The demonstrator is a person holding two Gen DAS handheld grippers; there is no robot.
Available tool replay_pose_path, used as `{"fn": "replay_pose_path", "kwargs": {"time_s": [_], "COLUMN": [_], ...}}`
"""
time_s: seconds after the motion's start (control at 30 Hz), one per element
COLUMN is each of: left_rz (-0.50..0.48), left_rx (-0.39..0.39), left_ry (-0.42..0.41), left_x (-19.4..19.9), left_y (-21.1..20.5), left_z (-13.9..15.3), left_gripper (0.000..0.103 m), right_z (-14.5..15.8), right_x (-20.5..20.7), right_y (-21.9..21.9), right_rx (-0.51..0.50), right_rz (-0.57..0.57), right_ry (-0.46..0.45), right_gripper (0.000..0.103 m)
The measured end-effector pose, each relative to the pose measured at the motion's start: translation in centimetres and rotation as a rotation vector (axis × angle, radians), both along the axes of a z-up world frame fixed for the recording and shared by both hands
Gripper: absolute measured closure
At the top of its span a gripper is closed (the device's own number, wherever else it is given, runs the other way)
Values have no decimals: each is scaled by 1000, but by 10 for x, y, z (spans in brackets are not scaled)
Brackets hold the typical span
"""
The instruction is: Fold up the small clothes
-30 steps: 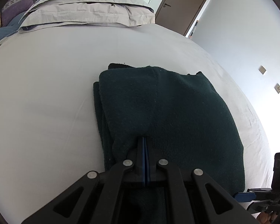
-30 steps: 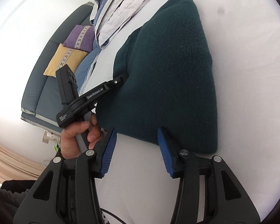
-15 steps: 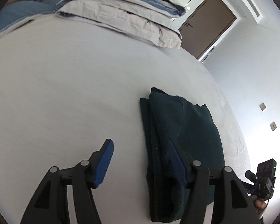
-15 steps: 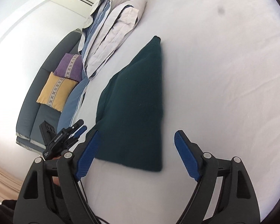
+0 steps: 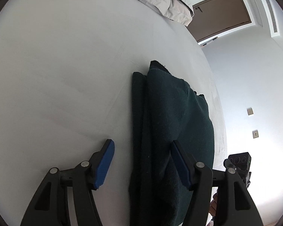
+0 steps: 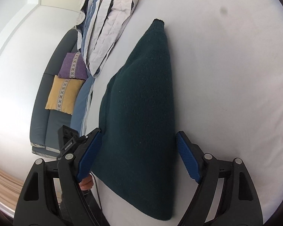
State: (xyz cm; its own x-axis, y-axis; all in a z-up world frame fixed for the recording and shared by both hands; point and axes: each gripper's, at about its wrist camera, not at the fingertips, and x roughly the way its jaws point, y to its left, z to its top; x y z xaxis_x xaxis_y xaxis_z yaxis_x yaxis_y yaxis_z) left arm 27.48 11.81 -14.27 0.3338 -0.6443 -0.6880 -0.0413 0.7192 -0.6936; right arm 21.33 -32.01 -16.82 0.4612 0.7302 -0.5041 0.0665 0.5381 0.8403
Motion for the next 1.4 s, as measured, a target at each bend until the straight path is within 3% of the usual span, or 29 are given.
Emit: {"fn": "replay_pose_path", "kwargs": {"time_s": [0.23, 0.37, 0.47, 0.7, 0.9, 1.07, 1.23, 1.4], "left_rz": [-30, -19, -18, -22, -81, -100, -146, -192], "left_rx": [-8, -16, 5, 65, 117, 102, 130, 189], "left_ry": [52, 90, 80, 18, -89, -126, -139, -124], "left_x": [14, 21, 19, 3, -50, -105, -145, -174], "left_y": [-17, -27, -31, -40, -50, -45, -61, -79], "left_z": [-5, -11, -10, 17, 69, 86, 82, 60], "left_gripper": [41, 62, 70, 79, 80, 79, 79, 79], "right_z": [-8, -12, -10, 29, 85, 113, 108, 75], "right_x": [5, 13, 14, -4, -51, -119, -177, -223], "right_y": [1, 10, 18, 39, 57, 60, 55, 48], "right_rx": [13, -42, -95, -191, -226, -237, -220, -196], "right_rz": [10, 30, 36, 13, 40, 53, 26, -6], "right_ry": [22, 64, 71, 8, -73, -117, -113, -56], "right_gripper": [33, 46, 55, 69, 71, 71, 71, 71]}}
